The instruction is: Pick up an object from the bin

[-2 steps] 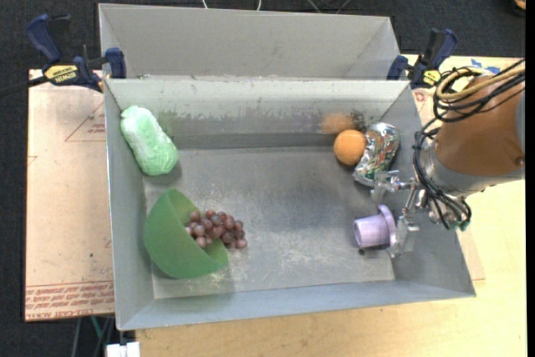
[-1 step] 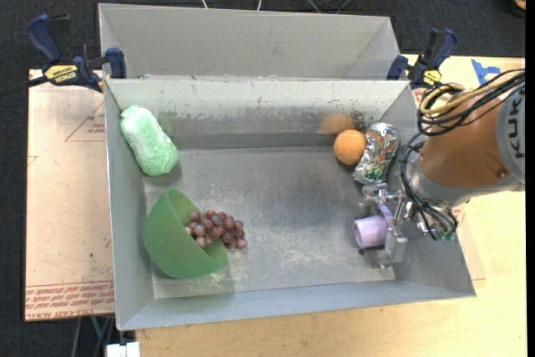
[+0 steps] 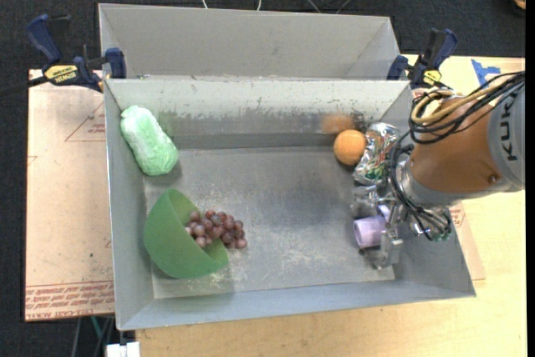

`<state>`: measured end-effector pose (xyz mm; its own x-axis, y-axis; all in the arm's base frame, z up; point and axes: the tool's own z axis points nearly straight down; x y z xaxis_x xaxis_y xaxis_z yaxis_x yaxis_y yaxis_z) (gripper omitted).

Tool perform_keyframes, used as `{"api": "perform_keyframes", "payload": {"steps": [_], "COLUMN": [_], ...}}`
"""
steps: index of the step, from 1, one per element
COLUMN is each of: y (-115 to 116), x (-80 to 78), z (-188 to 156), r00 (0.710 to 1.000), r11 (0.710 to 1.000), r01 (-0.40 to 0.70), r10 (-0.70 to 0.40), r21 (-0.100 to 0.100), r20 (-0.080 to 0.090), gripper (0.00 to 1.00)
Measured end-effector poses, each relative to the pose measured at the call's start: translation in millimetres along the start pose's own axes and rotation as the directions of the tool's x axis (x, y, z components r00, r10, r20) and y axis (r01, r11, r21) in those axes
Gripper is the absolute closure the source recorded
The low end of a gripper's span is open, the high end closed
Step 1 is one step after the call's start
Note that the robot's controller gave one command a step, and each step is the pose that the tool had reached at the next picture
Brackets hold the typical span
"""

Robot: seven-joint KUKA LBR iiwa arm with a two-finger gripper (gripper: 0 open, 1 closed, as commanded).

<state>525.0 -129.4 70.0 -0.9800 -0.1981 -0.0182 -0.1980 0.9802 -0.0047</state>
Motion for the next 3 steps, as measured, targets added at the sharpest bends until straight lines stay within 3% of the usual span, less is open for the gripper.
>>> {"api": "perform_keyframes", "payload": {"steps": [1,2,3], "y": [-10.2,-10.1,-8.8], "x": [1.2,1.3,1.8], "z": [-8.0,-8.3,-53.8], "r00": [0.992,0.992,0.992], "r11": [0.992,0.992,0.992], "r01": [-0.125,-0.124,-0.123], "r10": [0.125,0.124,0.123], "r21": [-0.006,-0.006,-0.009], "r20": [-0.017,-0.018,-0.024], "gripper": [1.00,1.00,1.00]}}
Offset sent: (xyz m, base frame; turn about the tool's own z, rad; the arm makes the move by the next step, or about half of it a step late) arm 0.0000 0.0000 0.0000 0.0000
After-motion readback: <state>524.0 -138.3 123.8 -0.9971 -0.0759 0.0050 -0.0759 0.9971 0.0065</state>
